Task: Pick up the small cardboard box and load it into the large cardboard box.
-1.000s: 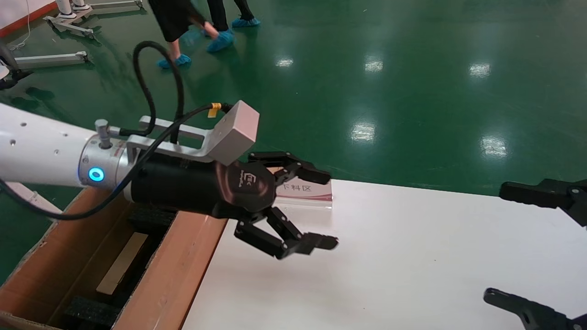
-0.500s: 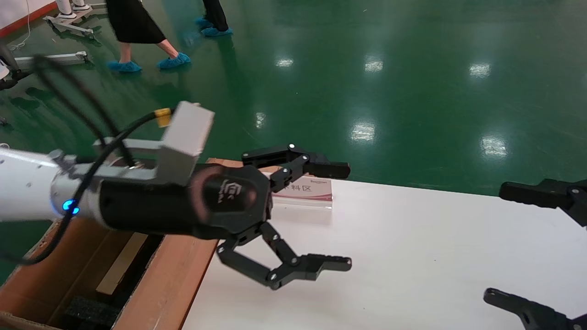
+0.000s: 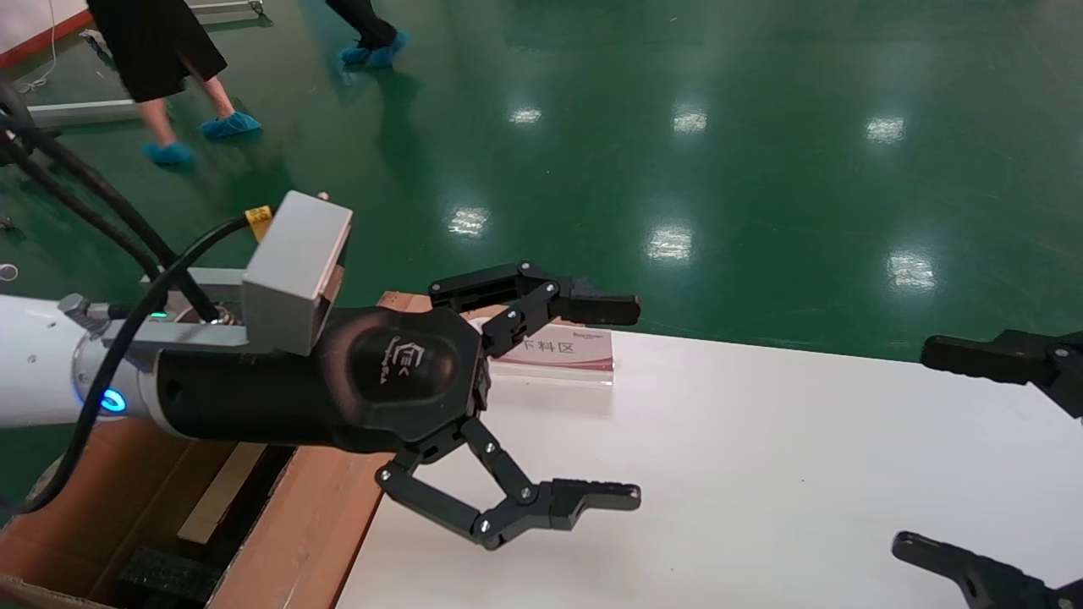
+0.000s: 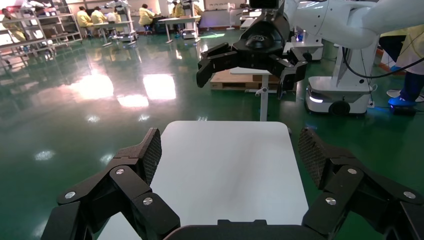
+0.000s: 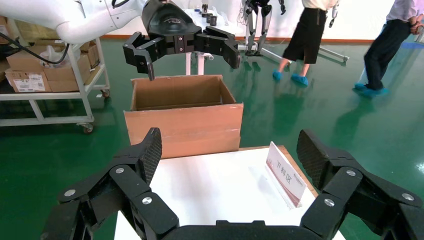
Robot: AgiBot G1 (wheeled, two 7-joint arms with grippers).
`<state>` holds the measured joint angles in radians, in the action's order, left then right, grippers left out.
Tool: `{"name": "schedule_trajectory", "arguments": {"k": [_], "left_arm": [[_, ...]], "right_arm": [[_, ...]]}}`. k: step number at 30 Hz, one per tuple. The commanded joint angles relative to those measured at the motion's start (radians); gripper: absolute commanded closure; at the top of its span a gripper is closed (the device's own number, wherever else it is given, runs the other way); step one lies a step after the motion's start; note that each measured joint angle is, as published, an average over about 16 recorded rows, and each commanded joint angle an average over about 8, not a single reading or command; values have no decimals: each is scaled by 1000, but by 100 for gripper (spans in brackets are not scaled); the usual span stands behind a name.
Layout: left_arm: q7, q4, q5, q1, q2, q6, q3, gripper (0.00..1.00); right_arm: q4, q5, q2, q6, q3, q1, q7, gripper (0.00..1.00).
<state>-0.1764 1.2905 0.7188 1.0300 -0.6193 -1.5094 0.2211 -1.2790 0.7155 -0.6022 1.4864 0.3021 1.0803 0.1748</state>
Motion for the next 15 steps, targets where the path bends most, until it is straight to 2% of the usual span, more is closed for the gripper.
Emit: {"name": "schedule_trajectory", "arguments": {"k": [1, 15], "left_arm": [[-2, -1, 2, 8, 1, 3, 11, 0], [-8, -5, 9, 33, 6, 10, 44, 0]], "right_arm": [[0, 0, 0, 0, 0, 0, 0, 0], [0, 0, 0, 0, 0, 0, 0, 0]]}}
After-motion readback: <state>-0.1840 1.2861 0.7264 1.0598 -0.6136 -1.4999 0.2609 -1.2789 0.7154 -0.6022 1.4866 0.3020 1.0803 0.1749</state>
